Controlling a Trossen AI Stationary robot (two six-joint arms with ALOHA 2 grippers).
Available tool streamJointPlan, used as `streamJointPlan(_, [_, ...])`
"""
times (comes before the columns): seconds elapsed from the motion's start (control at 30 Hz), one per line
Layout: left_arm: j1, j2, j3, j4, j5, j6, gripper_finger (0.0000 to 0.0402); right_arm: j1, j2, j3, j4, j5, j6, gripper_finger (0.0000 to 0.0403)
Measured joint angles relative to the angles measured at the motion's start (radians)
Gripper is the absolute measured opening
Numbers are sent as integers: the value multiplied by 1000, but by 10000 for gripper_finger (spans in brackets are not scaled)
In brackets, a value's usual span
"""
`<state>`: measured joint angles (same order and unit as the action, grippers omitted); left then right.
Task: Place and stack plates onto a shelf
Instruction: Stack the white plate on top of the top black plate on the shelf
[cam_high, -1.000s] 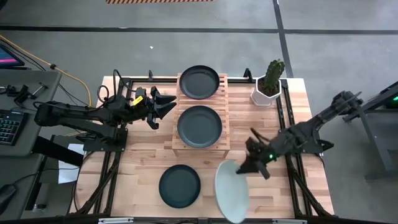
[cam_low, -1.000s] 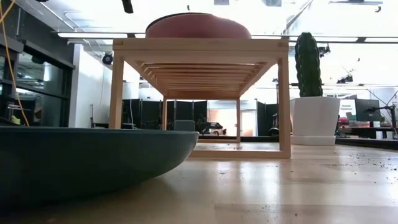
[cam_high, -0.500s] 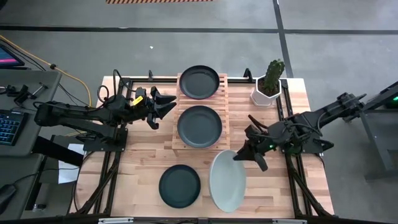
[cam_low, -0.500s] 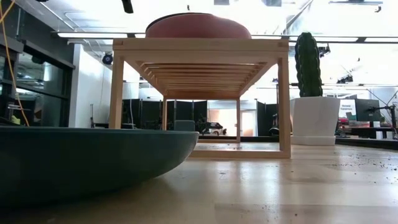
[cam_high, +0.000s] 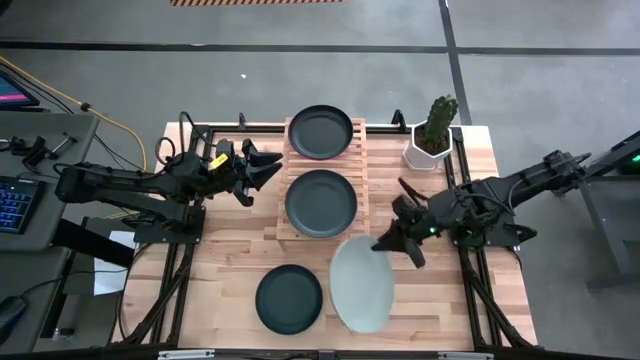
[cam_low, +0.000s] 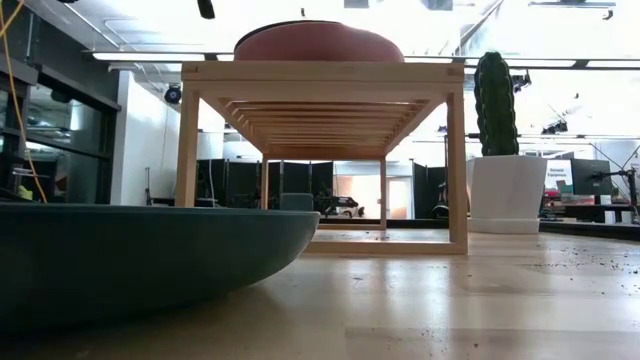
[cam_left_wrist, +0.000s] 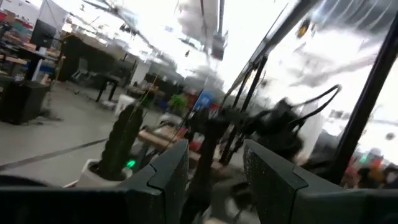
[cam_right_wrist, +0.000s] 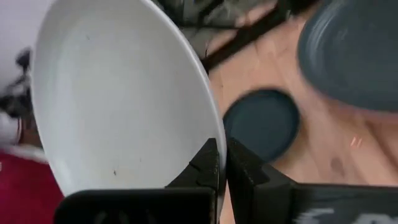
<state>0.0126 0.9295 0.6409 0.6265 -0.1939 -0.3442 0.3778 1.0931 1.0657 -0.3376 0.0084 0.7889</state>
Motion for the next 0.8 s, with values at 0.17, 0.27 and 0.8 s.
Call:
streamJointPlan(0.17, [0, -3, 0, 107, 0, -47, 141, -146, 0, 15, 114, 71, -16, 0])
streamJointPlan(0.27, [0, -15, 0, 112, 0, -47, 141, -267, 0, 77, 102, 115, -79, 0])
streamJointPlan(0.8, [0, -21, 0, 110, 0, -46, 141, -837, 299, 333, -49, 114, -155, 0])
